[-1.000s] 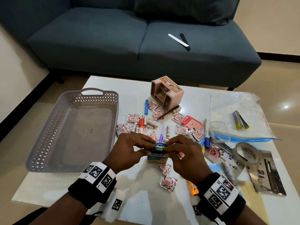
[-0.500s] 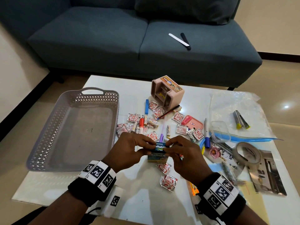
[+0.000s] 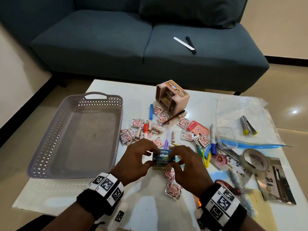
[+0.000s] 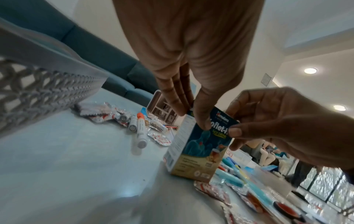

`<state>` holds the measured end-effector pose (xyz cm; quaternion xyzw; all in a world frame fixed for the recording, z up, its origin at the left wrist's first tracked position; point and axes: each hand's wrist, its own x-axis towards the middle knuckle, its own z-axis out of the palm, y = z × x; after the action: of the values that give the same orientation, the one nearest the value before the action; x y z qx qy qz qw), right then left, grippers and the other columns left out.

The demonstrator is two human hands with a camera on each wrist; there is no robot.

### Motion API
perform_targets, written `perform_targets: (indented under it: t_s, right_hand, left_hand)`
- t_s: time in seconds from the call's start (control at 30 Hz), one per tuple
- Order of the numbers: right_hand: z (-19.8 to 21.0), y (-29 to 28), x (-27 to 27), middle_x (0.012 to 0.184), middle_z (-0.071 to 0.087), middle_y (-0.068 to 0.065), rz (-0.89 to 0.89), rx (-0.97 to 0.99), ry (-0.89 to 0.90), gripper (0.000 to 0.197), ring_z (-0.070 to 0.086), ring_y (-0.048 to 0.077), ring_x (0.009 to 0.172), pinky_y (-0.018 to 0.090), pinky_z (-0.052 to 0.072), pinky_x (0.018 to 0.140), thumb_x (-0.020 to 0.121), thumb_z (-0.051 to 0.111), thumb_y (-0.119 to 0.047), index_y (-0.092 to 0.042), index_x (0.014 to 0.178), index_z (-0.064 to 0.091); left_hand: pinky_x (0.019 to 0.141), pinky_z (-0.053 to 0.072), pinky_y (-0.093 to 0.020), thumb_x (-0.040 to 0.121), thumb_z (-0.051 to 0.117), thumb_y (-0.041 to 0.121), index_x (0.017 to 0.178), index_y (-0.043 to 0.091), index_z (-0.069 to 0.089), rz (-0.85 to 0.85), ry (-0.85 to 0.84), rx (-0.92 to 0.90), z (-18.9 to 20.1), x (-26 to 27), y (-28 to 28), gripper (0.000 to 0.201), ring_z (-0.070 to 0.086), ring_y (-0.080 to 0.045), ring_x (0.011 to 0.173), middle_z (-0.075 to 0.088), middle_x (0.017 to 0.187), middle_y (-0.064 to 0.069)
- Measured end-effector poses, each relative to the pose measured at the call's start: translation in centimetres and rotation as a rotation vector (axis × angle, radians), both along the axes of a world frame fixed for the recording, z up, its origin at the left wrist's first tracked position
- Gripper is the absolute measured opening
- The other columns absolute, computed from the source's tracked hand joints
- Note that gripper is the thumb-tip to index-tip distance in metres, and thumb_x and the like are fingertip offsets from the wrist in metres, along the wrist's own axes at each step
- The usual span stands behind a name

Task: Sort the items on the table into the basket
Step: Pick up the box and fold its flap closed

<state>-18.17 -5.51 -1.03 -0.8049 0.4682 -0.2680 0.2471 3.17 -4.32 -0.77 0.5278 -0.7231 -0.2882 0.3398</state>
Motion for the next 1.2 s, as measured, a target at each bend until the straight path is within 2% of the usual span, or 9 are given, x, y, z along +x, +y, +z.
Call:
perform_targets:
  t_s: [0.17, 0.33, 0.47, 0.6, 0.7, 0.77, 0.93, 1.07, 1.2]
  right_hand:
    - [0.1, -0.9, 0.1, 0.098, 0.069, -0.011, -0.264, 0.328, -0.359, 0.056, 0.066, 0.004, 0.094, 0.025, 0.059, 0.077, 0.071, 0.074, 0.010, -0.031, 0.106, 0.061]
    - [0.4, -1.0, 0.4, 0.098, 0.073, -0.001, -0.292, 0.610, -0.615, 0.047, 0.072, 0.017, 0.091, 0.034, 0.059, 0.079, 0.073, 0.068, 0.020, -0.019, 0.099, 0.067]
    - [-0.6, -0.8, 0.2, 0.095, 0.068, -0.012, -0.231, 0.335, -0.171, 0.039, 0.066, 0.007, 0.081, 0.010, 0.051, 0.066, 0.073, 0.079, -0.004, -0.024, 0.103, 0.066]
    - [-2.3, -0.3, 0.5, 0.088, 0.072, -0.006, -0.156, 0.209, 0.049, 0.036, 0.063, 0.010, 0.073, 0.024, 0.051, 0.066, 0.070, 0.076, -0.014, -0.023, 0.105, 0.072]
    - [-3.2, -0.1, 0.7, 0.083, 0.074, 0.000, -0.137, 0.247, 0.125, 0.032, 0.065, 0.018, 0.077, 0.024, 0.042, 0.068, 0.067, 0.072, -0.016, -0.021, 0.098, 0.075]
    - [-3.1, -0.1, 0.7, 0.084, 0.074, -0.001, -0.122, 0.282, 0.118, 0.033, 0.063, 0.010, 0.072, 0.025, 0.048, 0.069, 0.066, 0.070, -0.015, -0.022, 0.099, 0.076]
    - [0.3, -2.0, 0.5, 0.089, 0.072, -0.016, -0.267, 0.239, -0.238, 0.032, 0.066, 0.000, 0.073, 0.011, 0.051, 0.064, 0.077, 0.079, -0.010, -0.026, 0.105, 0.074]
    - [6.2, -3.1, 2.3, 0.100, 0.075, -0.001, -0.211, 0.417, -0.622, 0.034, 0.073, 0.014, 0.086, 0.031, 0.061, 0.068, 0.082, 0.074, -0.011, -0.025, 0.113, 0.070]
    - [10.2, -3.8, 6.9, 0.097, 0.074, 0.017, -0.079, 0.806, -0.831, 0.044, 0.072, 0.038, 0.086, 0.049, 0.060, 0.068, 0.087, 0.065, 0.002, -0.020, 0.125, 0.061]
  left_hand:
    - [0.080, 0.053, -0.012, 0.060, 0.092, 0.032, 0.129, 0.037, 0.048, 0.156, 0.052, 0.228, 1.1, -0.3, 0.1, 0.082, 0.061, 0.002, 0.099, 0.059, 0.113, 0.022]
    - [0.071, 0.059, -0.020, 0.061, 0.092, 0.016, 0.113, 0.022, 0.067, 0.248, 0.226, 0.272, 1.6, -0.4, 0.3, 0.058, 0.067, 0.002, 0.095, 0.070, 0.105, 0.014]
    - [0.071, 0.058, -0.017, 0.066, 0.088, 0.005, 0.105, 0.021, 0.073, 0.240, 0.167, 0.236, 1.1, -0.1, 0.6, 0.045, 0.067, -0.002, 0.092, 0.072, 0.098, 0.011]
    - [0.056, 0.048, -0.007, 0.068, 0.080, -0.004, 0.097, 0.019, 0.074, 0.217, 0.024, 0.256, -0.5, -0.4, 1.0, 0.037, 0.064, 0.008, 0.071, 0.072, 0.084, 0.010]
    - [0.050, 0.041, -0.008, 0.066, 0.081, -0.001, 0.090, 0.020, 0.073, 0.232, -0.050, 0.300, -2.0, -0.5, 1.4, 0.033, 0.060, 0.012, 0.062, 0.073, 0.080, 0.008]
    - [0.051, 0.040, -0.009, 0.064, 0.083, 0.001, 0.087, 0.022, 0.072, 0.236, -0.040, 0.318, -2.3, -0.5, 1.5, 0.033, 0.060, 0.012, 0.063, 0.070, 0.077, 0.012]
    - [0.061, 0.051, -0.009, 0.063, 0.090, 0.019, 0.103, 0.025, 0.067, 0.352, 0.080, 0.309, 0.8, -0.1, 0.6, 0.046, 0.067, -0.002, 0.078, 0.070, 0.091, 0.015]
    - [0.079, 0.060, -0.044, 0.060, 0.091, 0.027, 0.100, 0.017, 0.069, 0.442, 0.470, 0.352, 5.2, 0.2, 0.5, 0.046, 0.074, -0.019, 0.083, 0.076, 0.090, 0.000]
    - [0.079, 0.060, -0.034, 0.058, 0.094, 0.028, 0.103, 0.020, 0.071, 0.331, 0.359, 0.319, 9.8, 3.8, 1.4, 0.051, 0.073, -0.010, 0.085, 0.076, 0.094, 0.006]
